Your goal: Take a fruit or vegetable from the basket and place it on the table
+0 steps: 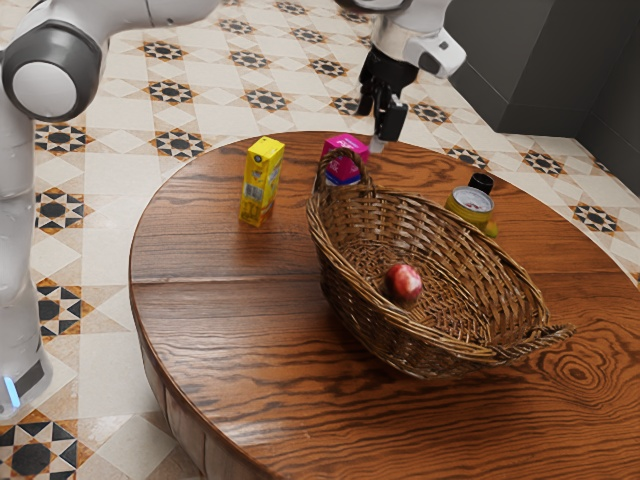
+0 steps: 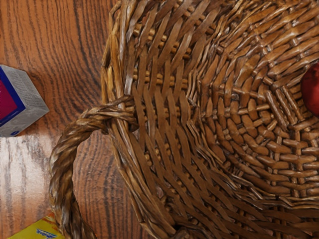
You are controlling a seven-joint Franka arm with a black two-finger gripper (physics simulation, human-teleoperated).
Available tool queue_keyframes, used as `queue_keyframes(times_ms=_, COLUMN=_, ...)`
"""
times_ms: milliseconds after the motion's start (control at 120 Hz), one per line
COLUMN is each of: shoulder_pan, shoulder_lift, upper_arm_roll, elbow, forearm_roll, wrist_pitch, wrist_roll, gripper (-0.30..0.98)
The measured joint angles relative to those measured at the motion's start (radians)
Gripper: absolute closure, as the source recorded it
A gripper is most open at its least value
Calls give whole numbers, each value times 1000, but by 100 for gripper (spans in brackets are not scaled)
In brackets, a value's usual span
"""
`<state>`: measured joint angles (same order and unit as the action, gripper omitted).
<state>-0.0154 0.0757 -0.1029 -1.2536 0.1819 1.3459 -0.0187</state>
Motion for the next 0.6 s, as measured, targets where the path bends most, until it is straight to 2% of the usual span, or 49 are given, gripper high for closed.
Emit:
queue_keyframes(times_ms=208, shoulder_pan=1, shoulder_lift=7, upper_arm_roll=-3, elbow=-1, forearm_roll=-5, wrist_pitch=13, wrist_roll=-8, gripper=0)
queue_keyframes(times_ms=400, shoulder_pan=-19, shoulder_lift=123, upper_arm_roll=-114, elbow=-2, forearm_roll=-7, wrist_pitch=131, wrist_roll=-48, gripper=0)
queue_keyframes(times_ms=600, shoulder_pan=-6, shoulder_lift=169, upper_arm_roll=-131, elbow=-48, forearm_roll=-83, wrist_pitch=207, wrist_roll=-107, gripper=0)
